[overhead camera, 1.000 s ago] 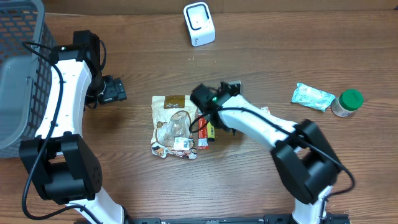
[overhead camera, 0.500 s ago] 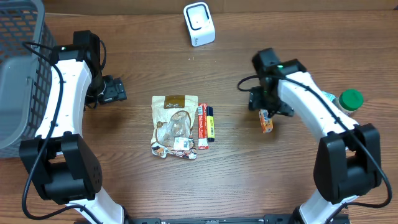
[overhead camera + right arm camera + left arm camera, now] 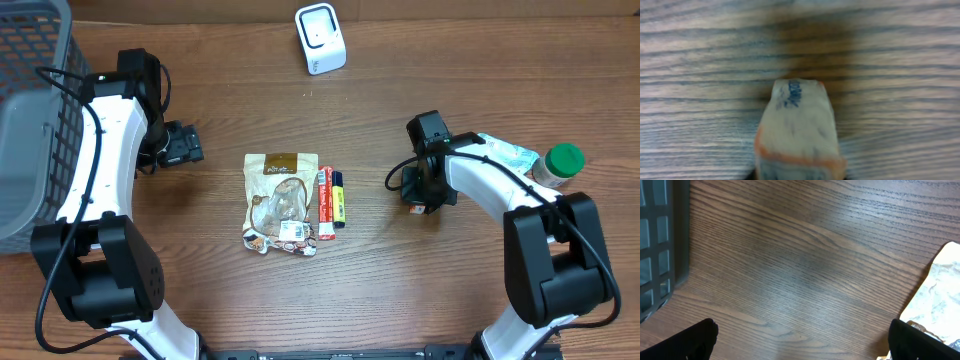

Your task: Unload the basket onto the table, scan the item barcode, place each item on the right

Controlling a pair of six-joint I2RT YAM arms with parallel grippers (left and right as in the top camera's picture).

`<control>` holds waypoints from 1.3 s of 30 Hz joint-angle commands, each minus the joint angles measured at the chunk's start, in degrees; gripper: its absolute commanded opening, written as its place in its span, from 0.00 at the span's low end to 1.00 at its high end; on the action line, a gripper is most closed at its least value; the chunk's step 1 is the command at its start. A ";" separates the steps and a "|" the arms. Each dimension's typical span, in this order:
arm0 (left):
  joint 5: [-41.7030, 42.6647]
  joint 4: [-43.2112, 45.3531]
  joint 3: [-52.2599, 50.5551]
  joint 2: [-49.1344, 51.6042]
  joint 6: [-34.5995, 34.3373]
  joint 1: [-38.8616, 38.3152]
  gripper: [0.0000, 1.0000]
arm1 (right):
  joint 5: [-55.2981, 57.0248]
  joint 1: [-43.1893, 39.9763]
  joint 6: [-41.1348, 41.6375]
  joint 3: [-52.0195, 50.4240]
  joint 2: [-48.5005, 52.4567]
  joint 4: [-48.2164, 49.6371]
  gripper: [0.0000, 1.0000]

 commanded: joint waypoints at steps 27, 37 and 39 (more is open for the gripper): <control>0.26 0.04 0.70 0.39 1.09 -0.39 1.00 | -0.70 0.28 -0.70 -0.15 -0.46 2.49 0.66; 0.28 0.04 0.70 0.39 1.09 -0.39 1.00 | 5.33 0.20 -0.63 21.55 -1.73 -14.60 0.77; 0.26 0.04 0.70 0.39 1.09 -0.39 1.00 | 8.79 -0.15 0.98 21.88 -1.73 -16.06 0.78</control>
